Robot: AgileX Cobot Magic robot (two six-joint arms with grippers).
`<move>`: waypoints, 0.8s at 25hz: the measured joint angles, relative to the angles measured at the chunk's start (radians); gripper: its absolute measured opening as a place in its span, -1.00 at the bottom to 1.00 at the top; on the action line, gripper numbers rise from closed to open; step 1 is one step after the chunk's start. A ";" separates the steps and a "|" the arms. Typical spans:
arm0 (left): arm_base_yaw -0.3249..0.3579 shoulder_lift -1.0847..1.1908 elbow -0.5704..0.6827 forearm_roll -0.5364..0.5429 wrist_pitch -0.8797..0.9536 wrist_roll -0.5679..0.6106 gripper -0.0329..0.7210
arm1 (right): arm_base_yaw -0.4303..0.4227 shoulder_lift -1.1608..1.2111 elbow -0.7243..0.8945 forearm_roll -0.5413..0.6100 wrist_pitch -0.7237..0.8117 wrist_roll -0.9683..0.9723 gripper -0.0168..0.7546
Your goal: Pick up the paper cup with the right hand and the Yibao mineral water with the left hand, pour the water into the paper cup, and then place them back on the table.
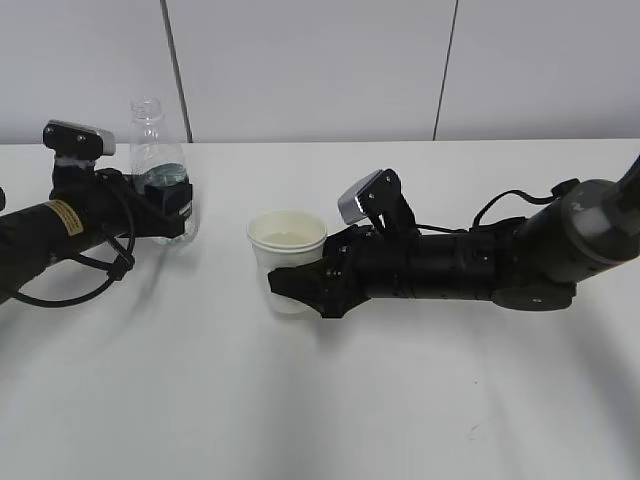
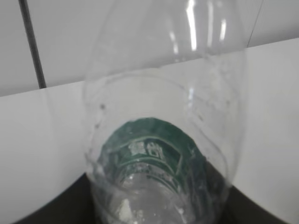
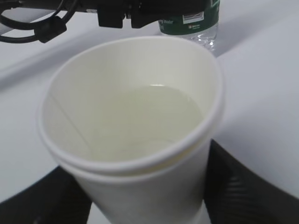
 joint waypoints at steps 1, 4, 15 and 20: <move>0.000 0.009 0.000 -0.004 -0.008 0.004 -0.05 | 0.000 0.000 0.000 0.011 0.000 0.000 0.36; 0.000 0.036 0.000 -0.024 -0.032 0.017 -0.05 | 0.000 0.000 0.000 0.024 0.000 0.001 0.36; 0.000 0.059 -0.003 -0.051 -0.075 0.036 -0.05 | 0.000 0.000 0.000 0.160 0.002 -0.031 0.36; 0.000 0.059 -0.003 -0.051 -0.075 0.036 -0.05 | 0.000 0.000 0.000 0.245 0.034 -0.079 0.36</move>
